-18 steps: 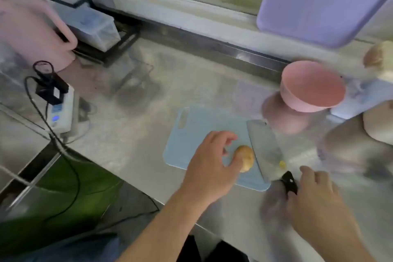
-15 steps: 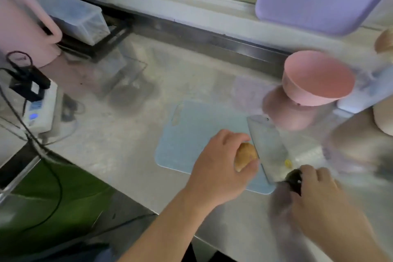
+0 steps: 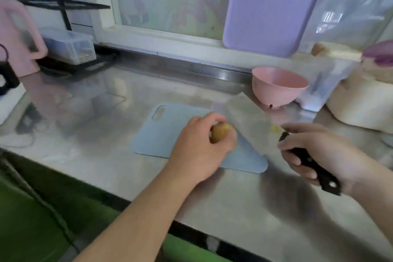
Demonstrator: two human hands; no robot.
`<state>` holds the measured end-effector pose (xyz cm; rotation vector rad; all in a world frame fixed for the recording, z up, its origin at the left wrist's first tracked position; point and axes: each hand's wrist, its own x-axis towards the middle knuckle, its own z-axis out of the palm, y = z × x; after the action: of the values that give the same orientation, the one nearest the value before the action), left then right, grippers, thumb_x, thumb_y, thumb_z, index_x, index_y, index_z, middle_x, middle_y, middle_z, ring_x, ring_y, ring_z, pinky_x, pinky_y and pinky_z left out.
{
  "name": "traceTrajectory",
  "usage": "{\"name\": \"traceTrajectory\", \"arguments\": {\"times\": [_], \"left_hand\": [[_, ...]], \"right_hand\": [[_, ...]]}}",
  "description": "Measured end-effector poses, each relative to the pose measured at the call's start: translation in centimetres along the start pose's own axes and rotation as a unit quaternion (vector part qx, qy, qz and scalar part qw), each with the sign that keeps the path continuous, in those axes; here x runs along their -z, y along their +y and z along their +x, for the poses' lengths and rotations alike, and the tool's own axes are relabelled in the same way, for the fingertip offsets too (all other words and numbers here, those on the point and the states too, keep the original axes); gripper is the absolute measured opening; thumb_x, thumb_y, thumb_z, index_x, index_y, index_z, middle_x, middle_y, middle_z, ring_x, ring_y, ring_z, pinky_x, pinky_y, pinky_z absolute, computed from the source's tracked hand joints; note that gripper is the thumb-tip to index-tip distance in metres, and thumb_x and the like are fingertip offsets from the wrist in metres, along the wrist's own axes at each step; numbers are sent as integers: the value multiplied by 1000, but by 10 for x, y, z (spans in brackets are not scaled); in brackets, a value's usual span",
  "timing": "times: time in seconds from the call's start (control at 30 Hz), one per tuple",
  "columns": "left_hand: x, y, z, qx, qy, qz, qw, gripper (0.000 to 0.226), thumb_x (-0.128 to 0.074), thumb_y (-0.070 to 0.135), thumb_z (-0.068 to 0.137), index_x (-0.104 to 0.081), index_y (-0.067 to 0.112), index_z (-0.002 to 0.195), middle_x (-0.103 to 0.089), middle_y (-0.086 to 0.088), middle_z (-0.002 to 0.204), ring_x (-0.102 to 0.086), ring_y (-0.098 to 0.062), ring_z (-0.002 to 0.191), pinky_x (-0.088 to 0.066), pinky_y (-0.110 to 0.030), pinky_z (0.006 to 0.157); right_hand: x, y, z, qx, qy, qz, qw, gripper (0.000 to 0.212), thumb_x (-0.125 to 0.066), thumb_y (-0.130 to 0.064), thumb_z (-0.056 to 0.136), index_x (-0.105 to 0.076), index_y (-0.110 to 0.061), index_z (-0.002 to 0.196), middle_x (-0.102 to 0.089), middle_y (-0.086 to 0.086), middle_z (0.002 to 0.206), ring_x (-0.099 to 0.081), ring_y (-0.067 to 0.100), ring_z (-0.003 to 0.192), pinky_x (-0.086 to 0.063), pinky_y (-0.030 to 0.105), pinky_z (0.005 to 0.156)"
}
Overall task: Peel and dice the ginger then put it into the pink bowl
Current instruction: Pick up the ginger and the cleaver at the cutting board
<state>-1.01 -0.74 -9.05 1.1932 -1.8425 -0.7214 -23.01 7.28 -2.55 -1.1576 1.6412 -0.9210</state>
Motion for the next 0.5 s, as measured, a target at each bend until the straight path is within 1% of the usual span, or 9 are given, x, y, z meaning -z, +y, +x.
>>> {"name": "traceTrajectory", "arguments": {"times": [0.07,0.1,0.13,0.2,0.3,0.43,0.5], "left_hand": [[5,2,-6,11,9,-16,1000,30,-73,50,87,-67,39,115,-61,12,106,-58,-2,80,-42,-14,71],[8,3,-9,13,9,-16,1000,31,-73,50,88,-67,38,116,-62,11,107,-59,-1,81,-41,-12,71],[9,4,-11,12,5,-12,1000,32,-74,49,87,-67,38,117,-62,10,110,-60,-1,82,-41,-12,71],[11,4,-14,13,-8,-7,1000,40,-77,46,84,-64,37,121,-60,8,115,-61,-1,83,-44,-17,76],[16,5,-14,15,-34,8,999,50,-79,44,82,-61,35,128,-56,8,120,-63,-2,85,-48,-21,84],[17,6,-1,12,-51,32,998,53,-80,46,82,-61,33,130,-57,7,121,-63,-11,96,-49,-26,91],[15,2,10,15,-40,40,998,56,-81,45,81,-62,31,131,-57,7,122,-62,-12,96,-48,-25,92]], "right_hand": [[-10,5,-14,3,0,54,999,15,-55,-18,99,-55,-7,89,-38,15,57,-28,18,37,-21,22,40],[-15,6,-22,7,8,71,997,18,-56,-23,100,-54,-7,92,-38,14,56,-29,18,37,-21,23,41],[-18,7,-28,14,19,83,996,19,-56,-23,101,-53,-7,92,-39,13,56,-30,18,38,-22,25,42],[-21,5,-37,28,31,87,995,17,-56,-21,101,-51,-9,89,-42,13,56,-34,20,40,-24,28,45],[-20,-10,-42,39,35,76,996,17,-55,-18,101,-52,-11,85,-44,12,59,-37,20,42,-29,27,45],[-20,-39,-24,55,50,20,997,15,-55,-17,98,-50,-11,85,-47,11,58,-38,21,40,-30,25,43],[-21,-51,-7,70,55,-15,996,18,-54,-17,96,-48,-9,81,-48,14,57,-39,22,38,-31,26,43]]}}
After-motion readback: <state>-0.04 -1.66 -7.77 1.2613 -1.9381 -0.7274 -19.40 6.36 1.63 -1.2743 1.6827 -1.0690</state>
